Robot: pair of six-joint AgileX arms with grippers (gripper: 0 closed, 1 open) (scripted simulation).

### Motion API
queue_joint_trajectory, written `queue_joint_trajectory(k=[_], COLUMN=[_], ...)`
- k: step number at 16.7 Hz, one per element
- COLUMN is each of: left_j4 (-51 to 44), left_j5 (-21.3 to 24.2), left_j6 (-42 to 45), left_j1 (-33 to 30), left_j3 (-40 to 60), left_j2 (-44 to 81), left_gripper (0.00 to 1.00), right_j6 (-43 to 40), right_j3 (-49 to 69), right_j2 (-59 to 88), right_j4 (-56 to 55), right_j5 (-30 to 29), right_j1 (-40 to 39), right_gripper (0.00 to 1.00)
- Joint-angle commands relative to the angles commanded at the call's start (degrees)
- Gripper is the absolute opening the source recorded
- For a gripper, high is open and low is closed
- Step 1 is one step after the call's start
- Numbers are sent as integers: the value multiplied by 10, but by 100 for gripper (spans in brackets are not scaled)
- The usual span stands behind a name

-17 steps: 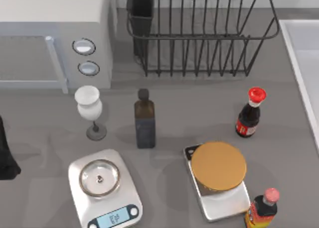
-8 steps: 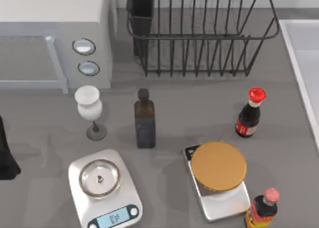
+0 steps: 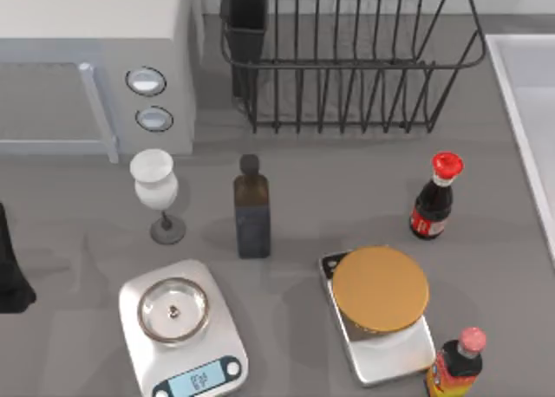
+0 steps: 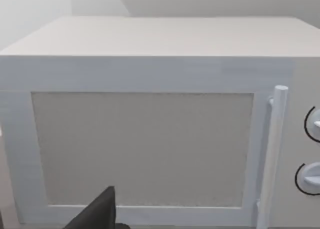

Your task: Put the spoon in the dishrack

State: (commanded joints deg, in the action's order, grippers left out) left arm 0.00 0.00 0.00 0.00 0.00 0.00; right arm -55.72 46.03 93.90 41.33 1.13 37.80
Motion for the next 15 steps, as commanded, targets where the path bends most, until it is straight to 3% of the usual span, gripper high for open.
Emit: queue_joint_trajectory(k=[4,10,15], left_j4=[0,0,0], left_j5=[0,0,0], left_j6=[0,0,0], left_j1=[0,0,0], left_j3=[0,0,0], left_j2=[0,0,0], left_gripper=[100,100,100], right_j6=[-7,-10,-5], right_j3=[99,285,362], right_j2=[-16,-63,-95], right_j4=[114,375,457], right_j5=[0,0,0], right_j1=[4,6,4], right_gripper=[0,0,0])
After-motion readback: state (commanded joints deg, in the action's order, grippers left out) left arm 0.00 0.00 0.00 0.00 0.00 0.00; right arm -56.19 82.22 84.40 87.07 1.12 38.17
